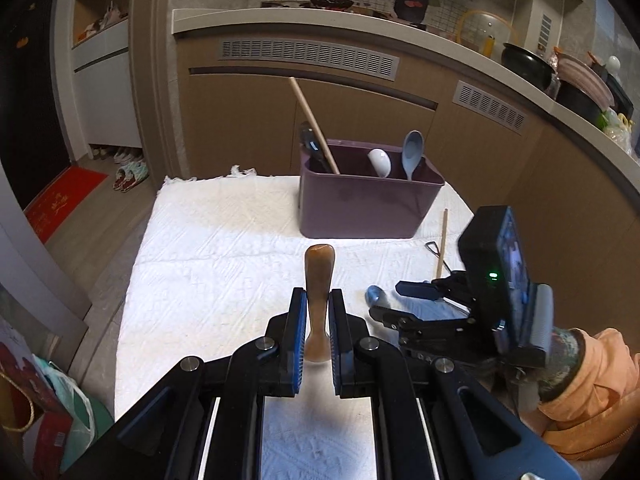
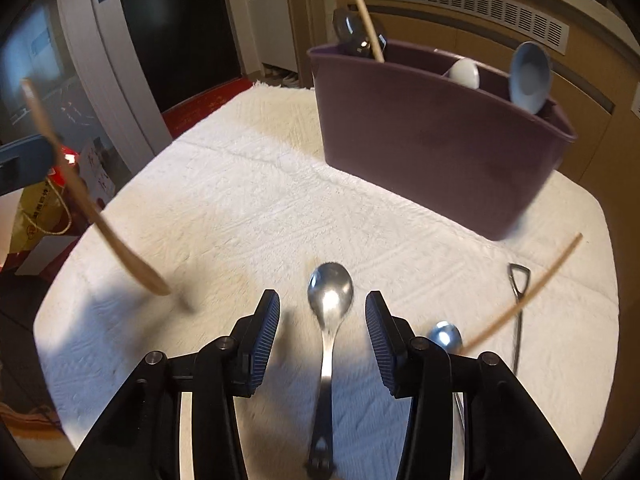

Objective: Organize utensils
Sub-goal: 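Grasp a metal spoon with the right gripper, then lift the wooden spoon with the left gripper while the right gripper lifts the metal spoon toward the caddy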

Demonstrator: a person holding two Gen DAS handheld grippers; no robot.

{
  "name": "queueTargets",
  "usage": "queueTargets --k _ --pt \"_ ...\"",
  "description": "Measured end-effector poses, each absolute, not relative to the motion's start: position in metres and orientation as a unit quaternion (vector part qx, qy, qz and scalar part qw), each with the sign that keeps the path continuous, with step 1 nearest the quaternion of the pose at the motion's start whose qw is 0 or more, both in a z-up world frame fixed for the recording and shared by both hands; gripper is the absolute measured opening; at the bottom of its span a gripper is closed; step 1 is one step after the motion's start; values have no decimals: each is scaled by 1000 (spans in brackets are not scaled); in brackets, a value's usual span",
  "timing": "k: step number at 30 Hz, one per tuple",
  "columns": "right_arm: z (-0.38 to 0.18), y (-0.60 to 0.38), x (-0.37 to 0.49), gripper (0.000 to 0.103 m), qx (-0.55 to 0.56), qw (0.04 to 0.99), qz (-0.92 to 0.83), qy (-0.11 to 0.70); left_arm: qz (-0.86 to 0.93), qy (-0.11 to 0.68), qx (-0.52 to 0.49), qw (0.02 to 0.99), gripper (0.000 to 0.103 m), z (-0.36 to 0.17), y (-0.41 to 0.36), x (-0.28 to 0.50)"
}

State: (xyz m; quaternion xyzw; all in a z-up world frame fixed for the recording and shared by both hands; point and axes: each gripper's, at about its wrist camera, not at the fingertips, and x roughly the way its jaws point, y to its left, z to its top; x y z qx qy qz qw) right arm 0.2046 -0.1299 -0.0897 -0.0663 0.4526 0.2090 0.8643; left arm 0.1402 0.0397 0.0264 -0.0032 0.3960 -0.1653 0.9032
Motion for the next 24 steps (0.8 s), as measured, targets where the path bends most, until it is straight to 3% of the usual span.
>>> queueTargets --k 6,7,16,24 --pt "-105 -115 216 45 -109 864 196 450 -166 402 -12 900 9 19 48 139" --pt "-103 -113 216 28 -113 862 198 452 -167 403 -12 900 9 19 49 139" --pt "-58 -130 188 29 -102 878 195 424 -180 398 -10 899 9 24 42 137" --pt "47 -161 169 29 -68 926 185 322 -203 341 16 918 9 75 16 149"
